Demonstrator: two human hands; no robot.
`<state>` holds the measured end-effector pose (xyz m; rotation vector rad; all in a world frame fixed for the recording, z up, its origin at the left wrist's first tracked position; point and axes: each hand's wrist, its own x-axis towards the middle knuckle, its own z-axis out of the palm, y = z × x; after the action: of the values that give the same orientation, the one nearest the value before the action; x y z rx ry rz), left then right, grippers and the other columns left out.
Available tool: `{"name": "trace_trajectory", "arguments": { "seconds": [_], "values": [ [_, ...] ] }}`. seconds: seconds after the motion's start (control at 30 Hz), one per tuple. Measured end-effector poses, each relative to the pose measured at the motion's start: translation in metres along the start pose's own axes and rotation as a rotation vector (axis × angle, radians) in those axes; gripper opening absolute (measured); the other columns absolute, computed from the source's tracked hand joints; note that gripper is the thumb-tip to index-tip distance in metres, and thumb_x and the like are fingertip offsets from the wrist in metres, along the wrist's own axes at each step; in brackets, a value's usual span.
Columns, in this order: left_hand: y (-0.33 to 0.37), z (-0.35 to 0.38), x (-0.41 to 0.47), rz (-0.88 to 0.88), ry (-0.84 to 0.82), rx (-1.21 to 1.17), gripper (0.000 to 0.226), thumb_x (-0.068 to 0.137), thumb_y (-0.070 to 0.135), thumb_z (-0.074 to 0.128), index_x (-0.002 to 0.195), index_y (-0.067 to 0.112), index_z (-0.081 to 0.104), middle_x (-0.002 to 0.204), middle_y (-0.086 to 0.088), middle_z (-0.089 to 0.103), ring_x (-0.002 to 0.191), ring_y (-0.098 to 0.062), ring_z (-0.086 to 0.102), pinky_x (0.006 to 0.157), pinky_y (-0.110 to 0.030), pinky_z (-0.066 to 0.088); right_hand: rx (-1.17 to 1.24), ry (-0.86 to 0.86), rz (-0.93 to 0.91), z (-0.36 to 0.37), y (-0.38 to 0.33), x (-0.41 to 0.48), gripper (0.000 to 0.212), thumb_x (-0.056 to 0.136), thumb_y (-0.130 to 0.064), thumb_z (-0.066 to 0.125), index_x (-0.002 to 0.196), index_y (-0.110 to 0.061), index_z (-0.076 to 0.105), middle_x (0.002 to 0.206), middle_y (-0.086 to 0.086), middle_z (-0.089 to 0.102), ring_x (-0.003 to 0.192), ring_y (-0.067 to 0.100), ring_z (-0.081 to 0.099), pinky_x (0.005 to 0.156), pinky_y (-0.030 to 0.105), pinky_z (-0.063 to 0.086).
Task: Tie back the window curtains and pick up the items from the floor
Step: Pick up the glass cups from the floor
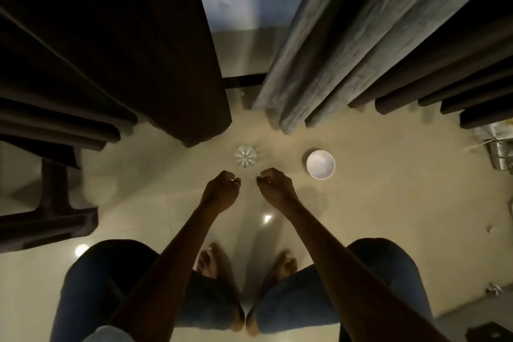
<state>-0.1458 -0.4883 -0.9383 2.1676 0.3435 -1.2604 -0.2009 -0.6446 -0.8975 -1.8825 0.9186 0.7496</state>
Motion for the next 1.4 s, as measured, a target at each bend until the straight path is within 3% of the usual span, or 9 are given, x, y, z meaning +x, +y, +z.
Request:
{"name": "trace_trajectory", "arguments": {
  "seconds": [0.17, 0.43, 0.6, 0.77, 0.87, 0.97, 1.03, 1.13, 1.4],
  "values": [
    [0.0, 0.01, 0.048, 0.056, 0.041, 0.011, 0.043, 0.096, 0.034, 0.054, 0.135, 0.017, 0.053, 0.133, -0.009, 0.063, 0.113, -0.035, 0.064, 0.102, -0.044, 0.05, -0.007, 0.007, -0.029, 0.018, 0.021, 0.06, 0.036, 0.098, -0.029, 0.055, 0.13, -0.015, 0.061, 0.131, 0.005, 0.066, 0.122, 0.024, 0.059, 0.101, 0.029, 0.045],
    [-0.008, 0.028, 0.102, 0.075, -0.002, 0.018, 0.063, 0.099, 0.038, 0.054, 0.153, 0.015, 0.03, 0.154, -0.008, 0.041, 0.135, -0.03, 0.047, 0.108, -0.047, 0.045, 0.016, -0.015, -0.031, 0.038, 0.04, 0.121, 0.047, 0.098, -0.028, 0.052, 0.144, -0.016, 0.05, 0.145, 0.006, 0.057, 0.13, 0.025, 0.055, 0.106, 0.03, 0.042],
    [-0.016, 0.031, 0.137, 0.014, -0.088, -0.084, 0.084, 0.086, 0.045, 0.058, 0.157, 0.026, 0.018, 0.147, -0.011, 0.049, 0.125, -0.031, 0.056, 0.104, -0.048, 0.05, 0.034, -0.024, -0.053, 0.049, 0.057, 0.158, 0.059, 0.092, -0.045, 0.05, 0.147, -0.023, 0.047, 0.134, 0.008, 0.065, 0.118, 0.033, 0.065, 0.104, 0.047, 0.051],
    [-0.007, 0.033, 0.127, 0.095, -0.153, -0.205, 0.049, 0.102, 0.034, 0.05, 0.149, 0.036, 0.034, 0.132, -0.003, 0.057, 0.112, -0.023, 0.062, 0.089, -0.042, 0.057, 0.051, -0.045, -0.186, 0.06, 0.047, 0.161, 0.041, 0.1, -0.034, 0.05, 0.14, -0.027, 0.054, 0.126, 0.007, 0.068, 0.109, 0.029, 0.068, 0.094, 0.048, 0.056],
    [-0.005, 0.032, 0.119, 0.125, -0.124, -0.277, 0.051, 0.105, 0.031, 0.046, 0.153, 0.031, 0.032, 0.138, -0.003, 0.055, 0.112, -0.021, 0.063, 0.078, -0.031, 0.057, 0.209, 0.006, -0.162, 0.059, 0.055, 0.156, 0.032, 0.099, -0.027, 0.054, 0.128, -0.026, 0.068, 0.112, 0.008, 0.074, 0.096, 0.026, 0.073, 0.091, 0.046, 0.059],
    [0.001, 0.036, 0.101, 0.136, -0.018, -0.331, 0.047, 0.104, 0.03, 0.048, 0.15, 0.025, 0.04, 0.13, -0.006, 0.062, 0.102, -0.02, 0.069, 0.081, -0.035, 0.06, 0.305, 0.089, -0.156, 0.058, 0.059, 0.14, 0.035, 0.096, -0.039, 0.061, 0.124, -0.02, 0.071, 0.109, 0.006, 0.076, 0.093, 0.02, 0.074, 0.087, 0.045, 0.061],
    [0.008, 0.041, 0.08, 0.151, 0.11, -0.342, 0.044, 0.101, 0.032, 0.055, 0.142, 0.019, 0.05, 0.118, -0.008, 0.069, 0.089, -0.02, 0.073, 0.08, -0.039, 0.062, 0.287, 0.193, -0.183, 0.052, 0.053, 0.118, 0.049, 0.091, -0.053, 0.061, 0.121, -0.017, 0.073, 0.109, 0.004, 0.077, 0.094, 0.016, 0.074, 0.087, 0.036, 0.061],
    [0.018, 0.049, 0.042, 0.174, 0.26, -0.29, 0.042, 0.093, 0.038, 0.068, 0.125, 0.011, 0.063, 0.092, -0.007, 0.076, 0.067, -0.016, 0.075, 0.07, -0.042, 0.064, 0.208, 0.327, -0.266, 0.033, 0.044, 0.08, 0.035, 0.092, -0.047, 0.066, 0.099, -0.016, 0.081, 0.085, -0.002, 0.079, 0.075, 0.008, 0.073, 0.071, 0.01, 0.053],
    [0.066, 0.021, -0.075, 0.18, 0.339, -0.227, 0.019, 0.091, 0.019, 0.068, 0.108, 0.011, 0.066, 0.085, -0.008, 0.076, 0.053, -0.012, 0.071, 0.054, -0.026, 0.06, 0.18, 0.413, -0.293, -0.026, 0.004, -0.025, 0.022, 0.092, -0.018, 0.064, 0.078, -0.007, 0.078, 0.063, 0.002, 0.073, 0.059, 0.016, 0.069, 0.066, 0.023, 0.054]
  ]
}}
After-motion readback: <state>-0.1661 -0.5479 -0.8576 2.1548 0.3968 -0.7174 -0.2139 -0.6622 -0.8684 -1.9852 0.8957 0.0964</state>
